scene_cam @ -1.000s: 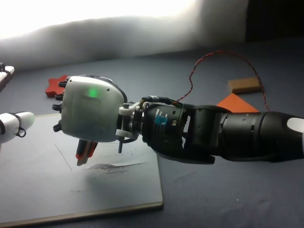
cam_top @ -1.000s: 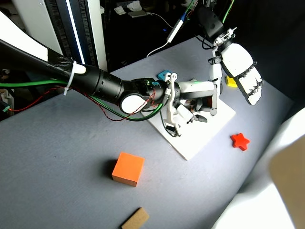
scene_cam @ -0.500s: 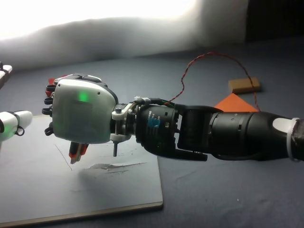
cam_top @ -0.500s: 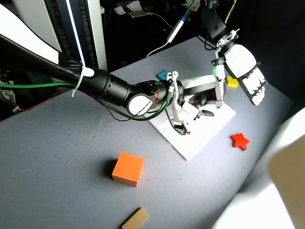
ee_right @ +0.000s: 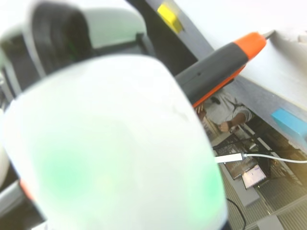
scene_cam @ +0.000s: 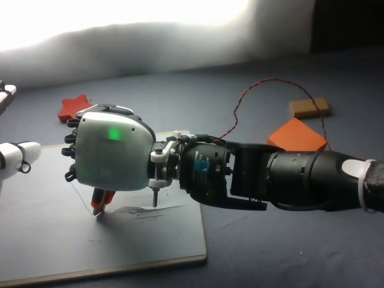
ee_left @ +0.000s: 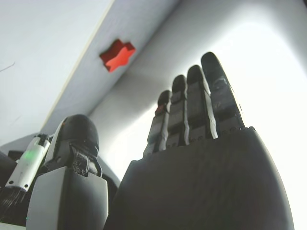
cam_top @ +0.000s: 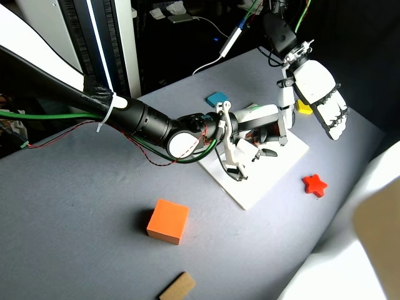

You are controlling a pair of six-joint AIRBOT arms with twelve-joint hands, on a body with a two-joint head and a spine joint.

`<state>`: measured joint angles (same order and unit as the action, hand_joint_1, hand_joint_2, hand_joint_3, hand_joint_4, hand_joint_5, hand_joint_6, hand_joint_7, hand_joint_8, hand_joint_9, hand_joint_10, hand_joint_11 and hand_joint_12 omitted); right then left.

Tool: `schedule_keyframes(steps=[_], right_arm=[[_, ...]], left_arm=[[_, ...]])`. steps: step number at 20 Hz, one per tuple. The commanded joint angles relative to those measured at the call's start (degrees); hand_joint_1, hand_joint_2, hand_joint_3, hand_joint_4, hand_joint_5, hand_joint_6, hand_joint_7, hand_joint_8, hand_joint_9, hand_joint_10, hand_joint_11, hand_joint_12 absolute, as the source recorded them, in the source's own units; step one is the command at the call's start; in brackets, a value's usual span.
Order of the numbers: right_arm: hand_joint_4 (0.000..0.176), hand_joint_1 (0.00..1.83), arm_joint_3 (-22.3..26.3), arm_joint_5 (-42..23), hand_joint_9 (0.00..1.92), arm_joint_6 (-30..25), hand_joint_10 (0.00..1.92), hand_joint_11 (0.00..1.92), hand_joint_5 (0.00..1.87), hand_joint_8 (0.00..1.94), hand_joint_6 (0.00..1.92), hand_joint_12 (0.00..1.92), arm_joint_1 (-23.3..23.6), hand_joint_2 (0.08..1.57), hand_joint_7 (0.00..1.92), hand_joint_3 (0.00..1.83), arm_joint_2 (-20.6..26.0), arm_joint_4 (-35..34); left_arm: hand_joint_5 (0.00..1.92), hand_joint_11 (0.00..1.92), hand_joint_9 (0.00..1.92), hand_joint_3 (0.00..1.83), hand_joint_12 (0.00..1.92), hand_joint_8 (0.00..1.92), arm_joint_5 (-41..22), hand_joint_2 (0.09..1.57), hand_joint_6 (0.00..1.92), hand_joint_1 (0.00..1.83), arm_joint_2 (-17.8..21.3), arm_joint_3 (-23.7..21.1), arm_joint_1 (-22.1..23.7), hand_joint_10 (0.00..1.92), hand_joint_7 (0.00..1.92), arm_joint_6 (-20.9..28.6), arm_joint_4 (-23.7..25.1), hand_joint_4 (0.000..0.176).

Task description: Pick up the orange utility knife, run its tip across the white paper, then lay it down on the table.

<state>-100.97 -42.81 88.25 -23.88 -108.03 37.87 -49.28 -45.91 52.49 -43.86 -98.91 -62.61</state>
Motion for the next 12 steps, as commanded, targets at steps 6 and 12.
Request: schedule_keyframes(steps=[6,12], right_arm=[[0.176,1.54,-5.1,-7.3,1.62,0.0,1.92,1.66,1.41,1.94,1.92,1.92,0.2,1.00,1.54,0.45,0.1,0.0],[0.176,1.52,-8.8,-9.1,1.63,-1.4,1.92,1.67,1.39,1.94,1.92,1.92,0.9,0.99,1.54,0.46,0.3,0.0]], left_arm=[[0.00,0.00,0.12,0.00,0.60,0.00,-5.7,1.31,0.00,0.25,0.3,0.3,0.2,0.01,0.10,-0.1,2.3,0.018],[0.00,0.00,0.11,0.00,0.54,0.00,-5.7,1.32,0.00,0.21,0.3,-0.1,0.4,0.00,0.08,-0.1,2.3,0.024]])
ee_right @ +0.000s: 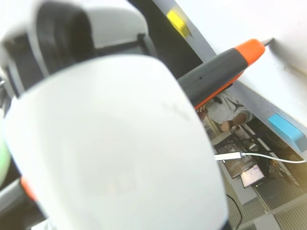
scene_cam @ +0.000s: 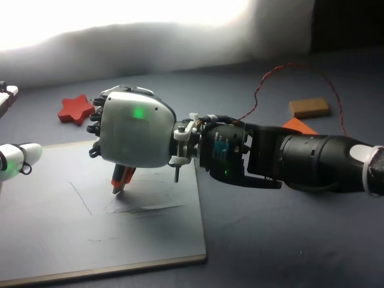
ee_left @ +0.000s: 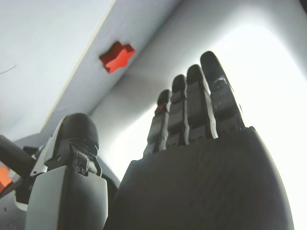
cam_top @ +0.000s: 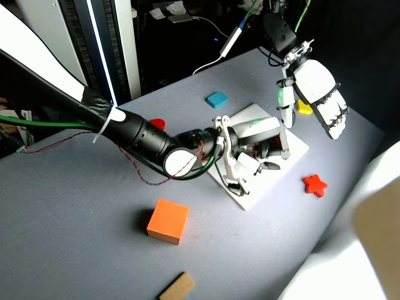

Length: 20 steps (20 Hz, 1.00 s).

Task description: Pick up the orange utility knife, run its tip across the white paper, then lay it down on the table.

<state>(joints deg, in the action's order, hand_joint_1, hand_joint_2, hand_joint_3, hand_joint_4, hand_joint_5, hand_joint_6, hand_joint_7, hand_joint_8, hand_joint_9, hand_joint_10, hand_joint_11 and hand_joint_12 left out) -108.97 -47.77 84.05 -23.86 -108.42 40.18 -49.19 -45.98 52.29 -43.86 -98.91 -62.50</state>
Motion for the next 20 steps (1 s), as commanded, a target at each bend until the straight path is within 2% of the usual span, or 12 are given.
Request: schedule_keyframes(steps=[1,5,7,11,13,16,20], right_arm=[[0.176,1.52,-0.8,-4.7,1.63,2.7,1.92,1.67,1.39,1.94,1.92,1.92,0.9,0.99,1.54,0.45,0.8,-2.3],[0.176,1.53,-0.1,-7.0,1.63,3.3,1.92,1.67,1.39,1.94,1.92,1.92,1.7,0.99,1.54,0.46,1.2,-5.0],[0.176,1.54,2.1,-6.3,1.63,4.2,1.92,1.67,1.39,1.94,1.92,1.92,2.5,0.99,1.54,0.46,2.6,-8.5],[0.176,1.53,12.6,-2.6,1.63,5.6,1.92,1.68,1.39,1.94,1.92,1.92,3.6,0.99,1.54,0.46,8.8,-16.6],[0.176,1.52,20.3,1.1,1.62,6.3,1.92,1.67,1.38,1.94,1.92,1.92,3.5,0.99,1.53,0.46,13.0,-24.6],[0.176,1.53,30.6,7.4,1.62,6.7,1.92,1.67,1.38,1.94,1.92,1.92,3.0,1.00,1.54,0.46,19.0,-34.8],[0.176,1.52,38.6,17.3,1.63,6.4,1.92,1.67,1.41,1.94,1.92,1.92,3.0,1.01,1.54,0.46,24.6,-47.7]], left_arm=[[0.00,0.00,0.11,0.00,0.54,0.00,-5.8,1.31,0.00,0.22,0.3,0.0,0.5,0.00,0.09,-0.1,2.2,0.023],[0.00,0.00,0.12,0.00,0.56,0.00,-5.8,1.32,0.00,0.22,0.3,0.0,0.6,0.00,0.10,-0.1,2.2,0.024],[0.00,0.00,0.13,0.00,0.59,0.00,-5.8,1.31,0.00,0.23,0.3,0.0,0.6,0.01,0.11,-0.1,2.2,0.021],[0.00,0.00,0.12,0.00,0.57,0.00,-5.8,1.31,0.00,0.23,0.3,0.0,0.4,0.00,0.08,-0.1,2.2,0.026],[0.00,0.00,0.10,0.00,0.49,0.01,-5.8,1.32,0.00,0.24,0.3,-0.2,0.5,0.00,0.07,-0.3,2.2,0.021],[0.00,0.00,0.11,0.00,0.56,0.00,-4.5,1.32,0.00,0.21,0.3,-1.5,1.6,0.01,0.08,-1.3,2.8,0.020],[0.00,0.00,0.11,0.00,0.55,0.00,-4.3,1.32,0.00,0.22,0.1,-4.9,3.3,0.00,0.08,-2.8,3.0,0.022]])
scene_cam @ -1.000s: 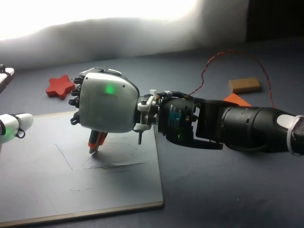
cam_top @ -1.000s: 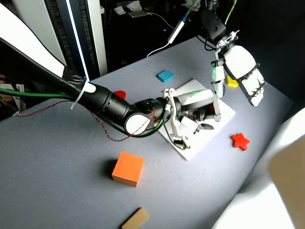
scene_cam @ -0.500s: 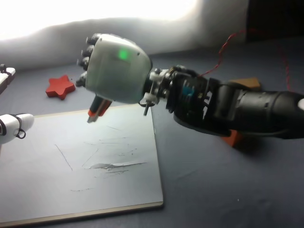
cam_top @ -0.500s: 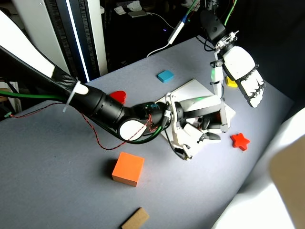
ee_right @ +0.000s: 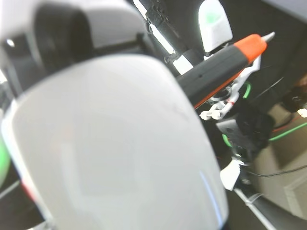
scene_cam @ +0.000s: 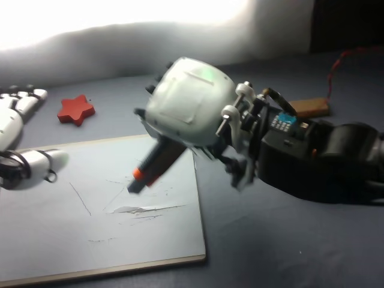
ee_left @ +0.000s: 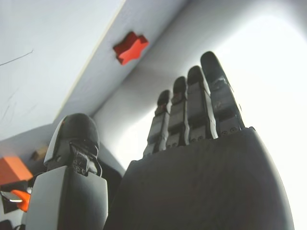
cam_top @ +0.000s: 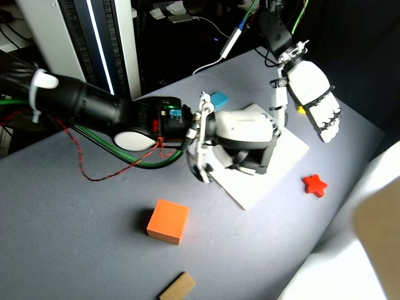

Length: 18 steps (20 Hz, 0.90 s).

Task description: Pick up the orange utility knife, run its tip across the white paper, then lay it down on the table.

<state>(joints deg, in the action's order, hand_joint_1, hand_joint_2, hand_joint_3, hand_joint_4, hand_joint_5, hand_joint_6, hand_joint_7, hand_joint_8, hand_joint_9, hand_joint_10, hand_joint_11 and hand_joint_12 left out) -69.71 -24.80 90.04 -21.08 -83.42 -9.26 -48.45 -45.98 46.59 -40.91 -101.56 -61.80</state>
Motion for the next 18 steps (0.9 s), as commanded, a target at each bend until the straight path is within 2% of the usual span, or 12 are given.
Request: schedule_keyframes(steps=[1,2,8,10,11,14,16,18], right_arm=[[0.176,1.51,0.7,-3.6,1.63,0.4,1.92,1.68,1.41,1.94,1.92,1.92,0.2,1.01,1.55,0.46,0.8,-0.4],[0.176,1.51,2.9,0.1,1.64,0.4,1.92,1.69,1.41,1.94,1.92,1.92,-0.2,1.01,1.56,0.46,3.1,-3.8],[0.176,1.51,7.1,9.8,1.63,-0.2,1.92,1.68,1.38,1.94,1.92,1.92,-0.4,0.99,1.53,0.46,8.8,-10.8],[0.176,1.51,7.4,10.2,1.62,-0.5,1.92,1.68,1.36,1.94,1.92,1.92,-0.8,0.99,1.52,0.46,9.8,-11.4],[0.176,1.50,7.4,10.2,1.59,-0.5,1.92,1.66,1.31,1.94,1.92,1.92,-1.3,1.00,1.48,0.45,10.5,-11.4],[0.176,1.51,7.4,9.1,1.56,-0.7,1.92,1.62,1.29,1.94,1.92,1.92,-2.1,1.00,1.45,0.46,11.3,-11.4],[0.176,1.51,7.4,8.7,1.49,-0.5,1.92,1.53,1.22,1.94,1.92,1.92,-2.5,0.97,1.38,0.53,11.5,-11.4],[0.176,1.49,7.4,8.7,1.39,-0.1,1.92,1.40,1.16,1.94,1.92,1.92,-2.8,0.97,1.27,0.55,11.6,-11.0]], left_arm=[[0.00,0.00,0.11,0.00,0.54,0.00,-5.0,1.32,0.00,0.22,0.0,-0.4,0.6,0.00,0.07,-0.3,2.3,0.023],[0.00,0.00,0.11,0.01,0.55,0.00,-5.1,1.33,0.00,0.18,-0.1,-2.7,0.8,0.00,0.06,-0.5,2.3,0.022],[0.00,0.00,0.11,0.00,0.55,0.01,-8.5,1.31,0.00,0.24,-1.8,-7.6,1.6,0.00,0.09,-1.8,1.9,0.021],[0.01,0.00,0.11,0.00,0.57,0.01,-9.4,1.31,0.00,0.25,-2.9,-8.6,1.8,0.00,0.10,-2.1,1.8,0.020],[0.00,0.00,0.12,0.00,0.64,0.00,-10.0,1.31,0.00,0.22,-3.8,-9.3,1.9,0.00,0.10,-2.1,1.8,0.022],[0.00,0.00,0.11,0.00,0.61,0.00,-12.0,1.32,0.00,0.20,-5.1,-10.9,1.9,0.00,0.08,-2.5,1.8,0.019],[0.01,0.00,0.12,0.00,0.61,0.01,-12.6,1.31,0.00,0.24,-5.3,-11.8,2.0,0.01,0.10,-3.1,1.8,0.016],[0.01,0.00,0.12,0.00,0.60,0.00,-12.8,1.31,0.00,0.24,-5.4,-12.3,1.9,0.00,0.09,-3.4,1.8,0.021]])
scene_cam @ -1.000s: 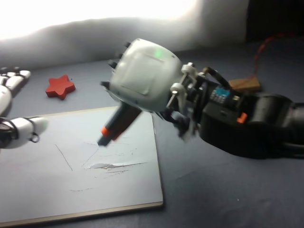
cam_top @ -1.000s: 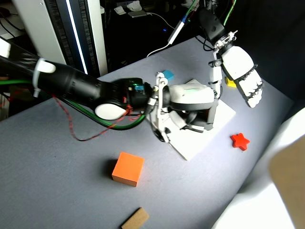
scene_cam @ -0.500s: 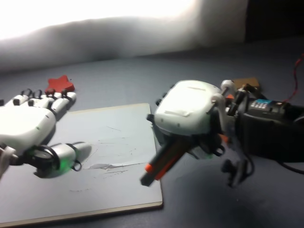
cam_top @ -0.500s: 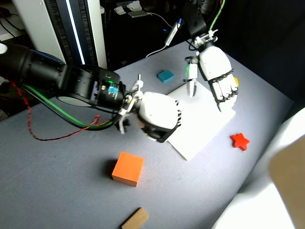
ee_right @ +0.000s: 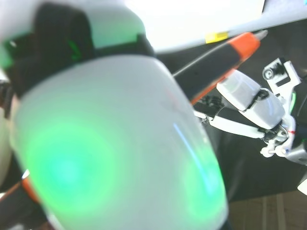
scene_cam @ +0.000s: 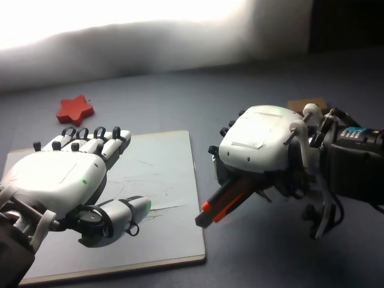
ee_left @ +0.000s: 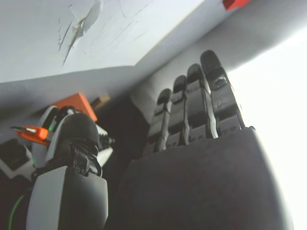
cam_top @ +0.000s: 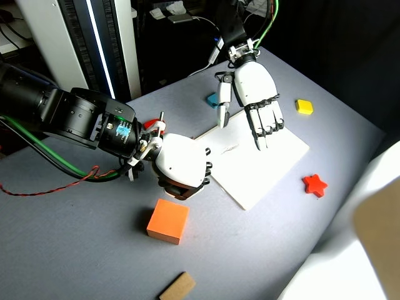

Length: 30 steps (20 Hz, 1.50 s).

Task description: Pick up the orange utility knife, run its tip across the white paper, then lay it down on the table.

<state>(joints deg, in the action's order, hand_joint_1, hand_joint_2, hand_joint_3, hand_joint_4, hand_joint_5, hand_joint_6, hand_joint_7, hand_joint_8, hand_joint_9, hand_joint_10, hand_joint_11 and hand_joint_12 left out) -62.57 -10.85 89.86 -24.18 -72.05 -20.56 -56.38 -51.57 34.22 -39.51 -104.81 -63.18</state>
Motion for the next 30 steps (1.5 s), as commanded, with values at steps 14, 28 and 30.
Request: schedule_keyframes(steps=[14,28,30], right_arm=[[0.000,0.70,5.9,-5.1,0.03,0.0,0.68,0.00,0.01,0.23,0.34,1.26,-0.7,1.25,0.15,0.00,5.2,2.6],[0.000,0.06,19.8,3.5,0.19,-0.6,0.04,0.00,0.13,0.03,0.03,0.46,4.1,1.11,0.26,0.00,18.0,4.0],[0.000,0.06,21.3,4.0,0.19,-1.2,0.04,0.00,0.13,0.03,0.03,0.46,5.0,1.11,0.26,0.00,19.6,4.0]], left_arm=[[0.01,0.00,0.12,0.00,0.67,0.01,-6.6,1.30,0.00,0.25,0.4,-0.2,-0.6,0.00,0.11,-0.2,3.8,0.024],[0.17,0.00,0.24,0.00,0.90,0.02,-10.4,1.30,0.04,0.22,0.4,-2.2,1.2,0.03,0.26,-3.1,1.4,0.007],[0.17,0.00,0.24,0.00,0.90,0.02,-10.7,1.30,0.04,0.22,0.4,-2.6,1.8,0.03,0.26,-3.0,0.6,0.007]])
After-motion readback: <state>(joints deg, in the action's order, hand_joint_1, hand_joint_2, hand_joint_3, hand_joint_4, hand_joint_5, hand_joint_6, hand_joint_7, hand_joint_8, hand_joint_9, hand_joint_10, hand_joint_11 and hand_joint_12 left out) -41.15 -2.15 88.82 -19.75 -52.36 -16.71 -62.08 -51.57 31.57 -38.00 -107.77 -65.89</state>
